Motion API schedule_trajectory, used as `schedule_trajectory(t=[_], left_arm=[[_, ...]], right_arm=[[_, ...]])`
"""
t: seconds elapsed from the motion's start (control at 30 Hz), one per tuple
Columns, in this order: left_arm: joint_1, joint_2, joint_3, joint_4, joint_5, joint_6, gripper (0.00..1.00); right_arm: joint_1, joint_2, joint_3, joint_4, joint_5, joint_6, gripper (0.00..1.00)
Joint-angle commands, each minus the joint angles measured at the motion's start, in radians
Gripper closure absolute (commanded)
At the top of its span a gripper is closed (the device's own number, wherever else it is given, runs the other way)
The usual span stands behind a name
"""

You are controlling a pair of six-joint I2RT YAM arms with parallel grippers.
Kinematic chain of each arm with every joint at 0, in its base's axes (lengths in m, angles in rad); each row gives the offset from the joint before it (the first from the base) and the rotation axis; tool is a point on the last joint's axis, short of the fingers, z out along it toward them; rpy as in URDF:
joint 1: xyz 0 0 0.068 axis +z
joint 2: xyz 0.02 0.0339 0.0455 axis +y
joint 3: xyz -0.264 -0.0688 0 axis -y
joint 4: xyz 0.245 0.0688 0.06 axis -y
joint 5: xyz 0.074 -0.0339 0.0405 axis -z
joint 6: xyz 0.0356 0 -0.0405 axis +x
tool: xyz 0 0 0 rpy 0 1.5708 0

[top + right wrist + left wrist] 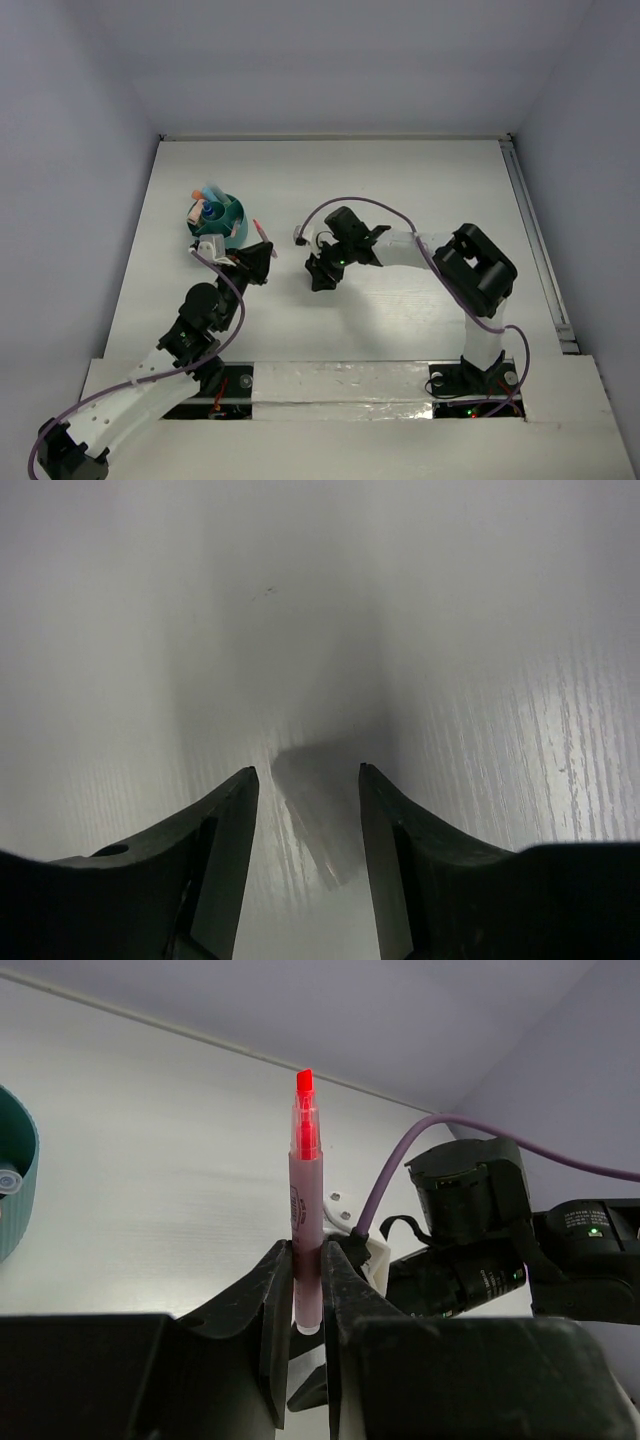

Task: Sort the stationery into containers
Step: Move the pen cap to the center of the board.

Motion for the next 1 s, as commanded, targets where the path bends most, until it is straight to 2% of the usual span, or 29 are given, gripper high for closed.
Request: schedule_trajectory(t=[0.0, 0.13, 0.2, 0.27, 0.37, 0.43, 0.47, 0.6, 0.63, 0.67, 0.7, 0.73, 0.77, 0.83, 0.97], left_arm=[[0.006, -0.02, -0.017, 0.026, -0.021, -0.003, 1.0], [0.006, -0.027, -0.017, 0.022, -0.02, -0.003, 1.0], [0.006, -0.026, -0.017, 0.022, -0.016, -0.003, 1.0], [0.006, -0.027, -0.015, 0.023, -0.009, -0.005, 1.0], [0.006, -0.031, -0.015, 0.026, 0.002, -0.005, 1.0], [0.006, -0.034, -0.015, 0.028, 0.013, -0.006, 1.0], [0.006, -0.034, -0.017, 0.03, 0.016, -0.008, 1.0], [0.006, -0.032, -0.017, 0.036, 0.037, -0.014, 1.0], [0.006, -0.032, -0.017, 0.034, 0.048, -0.014, 1.0], [0.006, -0.032, -0.017, 0.034, 0.051, -0.016, 1.0], [0.006, -0.035, -0.017, 0.034, 0.054, -0.019, 1.0], [0.006, -0.038, -0.018, 0.037, 0.063, -0.019, 1.0], [0.006, -0.04, -0.02, 0.039, 0.068, -0.02, 1.0], [0.006, -0.044, -0.02, 0.039, 0.079, -0.023, 1.0], [0.006, -0.057, -0.022, 0.033, 0.088, -0.025, 1.0]], right_arm=[[0.007, -0.06, -0.022, -0.001, 0.04, 0.0, 0.47], [0.016, -0.158, -0.065, 0.062, 0.118, 0.085, 0.38], [0.016, -0.211, -0.106, 0.119, 0.226, 0.136, 0.35], [0.016, -0.301, -0.158, 0.177, 0.317, 0.239, 0.4], [0.036, -0.412, -0.22, 0.222, 0.367, 0.415, 0.45], [0.036, -0.444, -0.283, 0.24, 0.376, 0.566, 0.89], [0.051, -0.461, -0.301, 0.265, 0.376, 0.607, 1.0], [0.134, -0.436, -0.343, 0.245, 0.442, 0.751, 1.0], [0.134, -0.427, -0.332, 0.224, 0.474, 0.806, 0.98], [0.145, -0.418, -0.327, 0.187, 0.526, 0.834, 0.9], [0.145, -0.403, -0.326, 0.18, 0.533, 0.857, 0.79], [0.145, -0.397, -0.326, 0.177, 0.539, 0.897, 0.59], [0.145, -0.39, -0.327, 0.174, 0.559, 0.917, 0.52], [0.145, -0.369, -0.323, 0.171, 0.566, 0.957, 0.42], [0.145, -0.317, -0.307, 0.168, 0.623, 0.992, 0.39]])
